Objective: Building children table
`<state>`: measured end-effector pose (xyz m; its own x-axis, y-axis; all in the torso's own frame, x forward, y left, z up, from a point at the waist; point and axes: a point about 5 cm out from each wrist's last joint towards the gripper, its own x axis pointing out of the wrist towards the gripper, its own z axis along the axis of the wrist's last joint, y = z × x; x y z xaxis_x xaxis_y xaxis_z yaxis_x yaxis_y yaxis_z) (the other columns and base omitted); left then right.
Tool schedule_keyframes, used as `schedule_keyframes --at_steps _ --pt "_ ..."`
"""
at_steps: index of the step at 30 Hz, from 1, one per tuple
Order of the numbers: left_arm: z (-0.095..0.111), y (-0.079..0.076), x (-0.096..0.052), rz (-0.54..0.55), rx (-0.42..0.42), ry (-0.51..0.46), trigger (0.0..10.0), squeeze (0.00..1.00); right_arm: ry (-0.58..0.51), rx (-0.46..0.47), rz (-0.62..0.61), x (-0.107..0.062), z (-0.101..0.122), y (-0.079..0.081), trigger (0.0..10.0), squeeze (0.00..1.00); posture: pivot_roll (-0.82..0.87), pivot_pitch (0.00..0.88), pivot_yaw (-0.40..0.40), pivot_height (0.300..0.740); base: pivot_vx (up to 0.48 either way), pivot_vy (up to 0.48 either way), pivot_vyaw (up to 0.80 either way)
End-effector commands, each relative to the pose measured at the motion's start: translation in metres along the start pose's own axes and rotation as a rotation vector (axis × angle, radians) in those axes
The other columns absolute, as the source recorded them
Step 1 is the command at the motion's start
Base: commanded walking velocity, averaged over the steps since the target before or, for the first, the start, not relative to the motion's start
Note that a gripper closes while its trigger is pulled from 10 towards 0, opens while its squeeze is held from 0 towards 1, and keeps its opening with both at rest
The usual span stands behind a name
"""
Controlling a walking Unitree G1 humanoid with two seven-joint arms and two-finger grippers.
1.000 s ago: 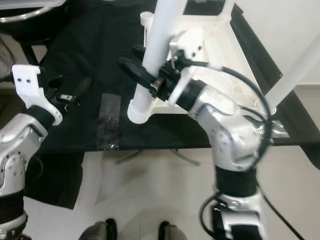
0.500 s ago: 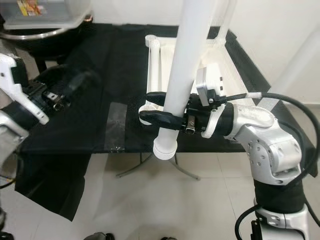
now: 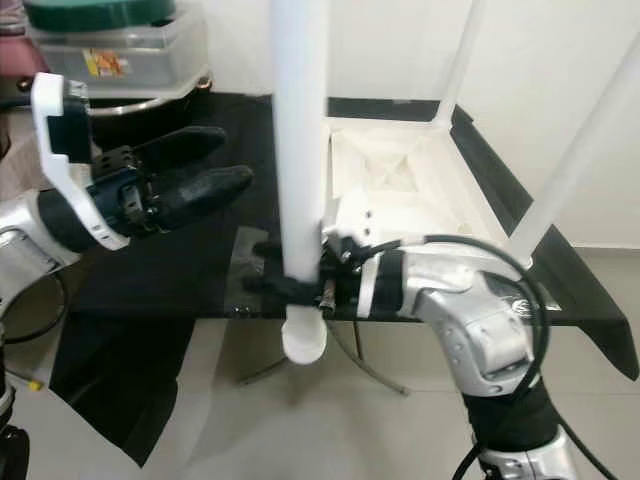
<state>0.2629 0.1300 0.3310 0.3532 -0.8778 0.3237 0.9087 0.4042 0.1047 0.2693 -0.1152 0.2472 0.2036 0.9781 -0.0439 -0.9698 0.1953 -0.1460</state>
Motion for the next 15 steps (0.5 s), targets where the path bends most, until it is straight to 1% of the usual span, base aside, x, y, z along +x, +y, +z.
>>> schedule_keyframes --at_steps 1,4,5,6,7,11,15 --pt "-0.002 -0.001 0.006 -0.027 -0.005 0.017 10.0 0.0 -0.005 -0.033 0.019 0.007 0.001 0.004 10.0 0.0 0.08 0.065 -0.012 0.74 0.0 0.0 0.0" --pt "-0.004 -0.002 0.011 -0.047 -0.025 0.019 10.0 0.0 0.004 -0.037 0.023 0.013 -0.002 0.005 10.0 0.0 0.08 0.068 -0.011 0.74 0.0 0.0 0.0" --pt "-0.006 -0.004 0.014 -0.07 -0.03 0.021 10.0 0.0 0.003 -0.035 0.026 0.016 -0.003 0.005 10.0 0.0 0.08 0.07 -0.011 0.74 0.0 0.0 0.0" --pt "-0.006 -0.004 0.014 -0.07 -0.03 0.021 10.0 0.0 0.003 -0.035 0.026 0.016 -0.003 0.005 10.0 0.0 0.08 0.07 -0.011 0.74 0.0 0.0 0.0" --pt "-0.007 -0.008 0.017 -0.104 -0.044 0.021 10.0 0.0 -0.002 -0.03 0.024 0.02 -0.004 0.005 10.0 0.0 0.08 0.072 -0.013 0.74 0.0 0.0 0.0" --pt "-0.01 -0.012 0.016 -0.141 -0.046 0.033 10.0 0.0 -0.013 -0.029 0.015 0.022 -0.002 0.004 10.0 0.0 0.08 0.077 -0.013 0.74 0.0 0.0 0.0" --pt "-0.012 -0.012 0.013 -0.151 -0.046 0.048 10.0 0.0 -0.019 -0.032 0.005 0.021 -0.001 0.002 10.0 0.0 0.08 0.076 -0.014 0.74 0.0 0.0 0.0"
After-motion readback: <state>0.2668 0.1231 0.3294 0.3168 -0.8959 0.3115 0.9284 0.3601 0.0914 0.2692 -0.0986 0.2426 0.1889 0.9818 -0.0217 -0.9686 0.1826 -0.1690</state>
